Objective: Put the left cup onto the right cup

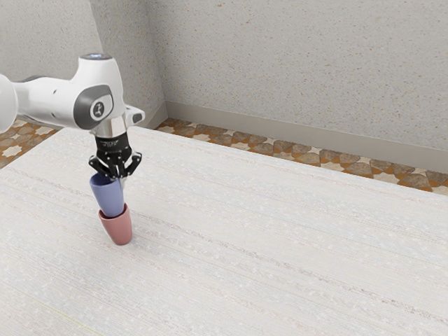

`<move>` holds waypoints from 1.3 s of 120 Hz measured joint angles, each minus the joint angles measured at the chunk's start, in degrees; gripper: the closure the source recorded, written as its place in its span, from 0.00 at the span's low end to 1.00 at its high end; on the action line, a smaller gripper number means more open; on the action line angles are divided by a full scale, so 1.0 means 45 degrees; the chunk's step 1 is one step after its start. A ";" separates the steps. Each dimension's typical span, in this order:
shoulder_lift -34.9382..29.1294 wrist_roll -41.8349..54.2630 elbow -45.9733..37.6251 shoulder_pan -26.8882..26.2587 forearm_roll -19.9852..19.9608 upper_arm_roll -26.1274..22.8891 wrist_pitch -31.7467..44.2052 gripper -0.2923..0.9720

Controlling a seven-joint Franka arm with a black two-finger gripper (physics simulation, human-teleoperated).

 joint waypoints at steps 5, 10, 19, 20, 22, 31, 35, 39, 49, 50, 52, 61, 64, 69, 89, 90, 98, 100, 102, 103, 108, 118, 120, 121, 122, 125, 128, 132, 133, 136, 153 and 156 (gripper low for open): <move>0.0001 0.0001 -0.0015 0.0000 -0.0007 0.0000 0.0011 0.85; -0.0001 0.0002 -0.0052 0.0000 -0.0015 0.0000 0.0023 0.85; -0.0007 0.0017 -0.0094 0.0000 -0.0080 0.0001 0.0040 0.74; -0.0007 0.0019 -0.0095 0.0000 -0.0090 0.0001 0.0042 0.72; -0.0010 0.0022 -0.0099 0.0000 -0.0111 0.0001 0.0044 0.69; -0.0024 0.0032 -0.0116 0.0000 -0.0170 0.0001 0.0054 0.56; -0.0026 0.0036 -0.0125 0.0000 -0.0186 0.0001 0.0057 0.51; -0.0034 0.0040 -0.0140 0.0000 -0.0198 0.0001 0.0057 0.47; -0.0060 0.0050 -0.0156 0.0000 -0.0217 0.0001 0.0056 0.39; -0.0061 0.0051 -0.0156 0.0000 -0.0218 0.0001 0.0056 0.39; -0.0063 0.0053 -0.0157 0.0000 -0.0221 0.0001 0.0056 0.38; -0.0079 0.0064 -0.0164 -0.0002 -0.0228 0.0004 0.0055 0.33; -0.0094 0.0067 -0.0162 0.0000 -0.0230 0.0005 0.0053 0.32; -0.0140 0.0073 -0.0169 0.0001 -0.0232 0.0003 0.0046 0.31; -0.0532 0.0091 -0.0171 0.0000 -0.0216 0.0013 -0.0036 0.27; -0.0558 0.0091 -0.0172 0.0002 -0.0213 0.0012 -0.0043 0.26; -0.0711 0.0097 -0.0171 0.0002 -0.0193 0.0004 -0.0092 0.26; -0.0745 0.0098 -0.0170 -0.0001 -0.0188 0.0006 -0.0102 0.25; -0.0778 0.0098 -0.0168 -0.0001 -0.0185 0.0005 -0.0111 0.25; -0.0799 0.0099 -0.0167 -0.0001 -0.0182 0.0005 -0.0116 0.25; -0.0904 0.0101 -0.0163 -0.0002 -0.0170 0.0003 -0.0139 0.25; -0.1112 0.0109 -0.0161 -0.0016 -0.0139 0.0002 -0.0185 0.24; -0.1146 0.0111 -0.0160 -0.0020 -0.0134 0.0002 -0.0195 0.24; -0.1173 0.0112 -0.0158 -0.0023 -0.0132 0.0002 -0.0207 0.24; -0.1196 0.0113 -0.0156 -0.0026 -0.0130 0.0002 -0.0218 0.24; -0.1266 0.0117 -0.0133 -0.0037 -0.0127 0.0002 -0.0262 0.24; -0.1325 0.0122 -0.0109 -0.0046 -0.0125 -0.0003 -0.0315 0.24; -0.1438 0.0129 -0.0079 -0.0068 -0.0123 -0.0010 -0.0404 0.24; -0.1473 0.0130 -0.0071 -0.0076 -0.0123 -0.0011 -0.0430 0.24; -0.1569 0.0134 -0.0053 -0.0099 -0.0123 -0.0014 -0.0505 0.24; -0.1969 0.0154 0.0238 -0.0219 -0.0145 -0.0051 -0.0938 0.23; -0.2018 0.0156 0.0379 -0.0229 -0.0126 -0.0073 -0.1012 0.23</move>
